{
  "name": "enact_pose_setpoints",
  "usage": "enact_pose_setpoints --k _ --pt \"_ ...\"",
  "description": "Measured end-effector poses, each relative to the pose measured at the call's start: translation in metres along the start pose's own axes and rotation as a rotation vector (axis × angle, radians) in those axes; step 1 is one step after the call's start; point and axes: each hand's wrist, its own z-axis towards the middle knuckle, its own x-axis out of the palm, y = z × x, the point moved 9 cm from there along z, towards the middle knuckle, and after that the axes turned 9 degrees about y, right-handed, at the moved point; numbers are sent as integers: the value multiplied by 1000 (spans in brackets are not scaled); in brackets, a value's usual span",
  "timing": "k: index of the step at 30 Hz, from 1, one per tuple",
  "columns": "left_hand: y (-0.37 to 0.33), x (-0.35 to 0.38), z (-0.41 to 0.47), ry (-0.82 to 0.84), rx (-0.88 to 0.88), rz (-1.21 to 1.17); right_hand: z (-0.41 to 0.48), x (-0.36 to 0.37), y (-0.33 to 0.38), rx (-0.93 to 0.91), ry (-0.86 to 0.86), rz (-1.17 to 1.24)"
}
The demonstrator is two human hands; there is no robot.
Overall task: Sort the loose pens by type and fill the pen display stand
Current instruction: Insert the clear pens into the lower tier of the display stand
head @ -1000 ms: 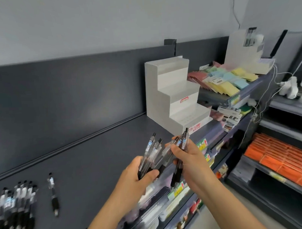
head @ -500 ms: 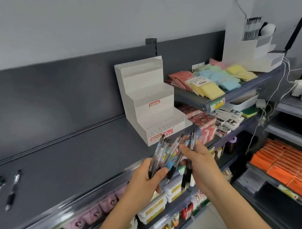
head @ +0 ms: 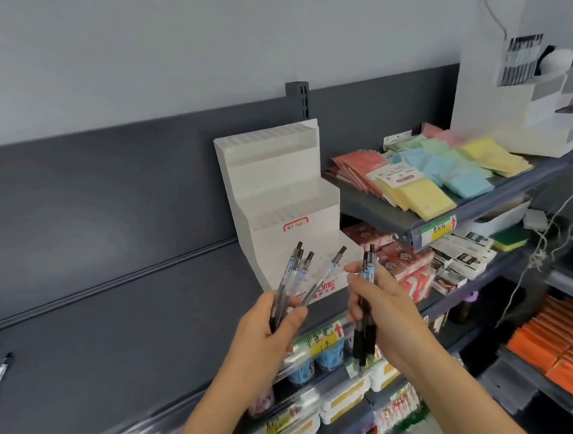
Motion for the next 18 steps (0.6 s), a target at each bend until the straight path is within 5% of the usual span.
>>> enact_pose_setpoints --k 18 --pt "7 -58 68 -90 8 -57 102 49 39 -47 225 -125"
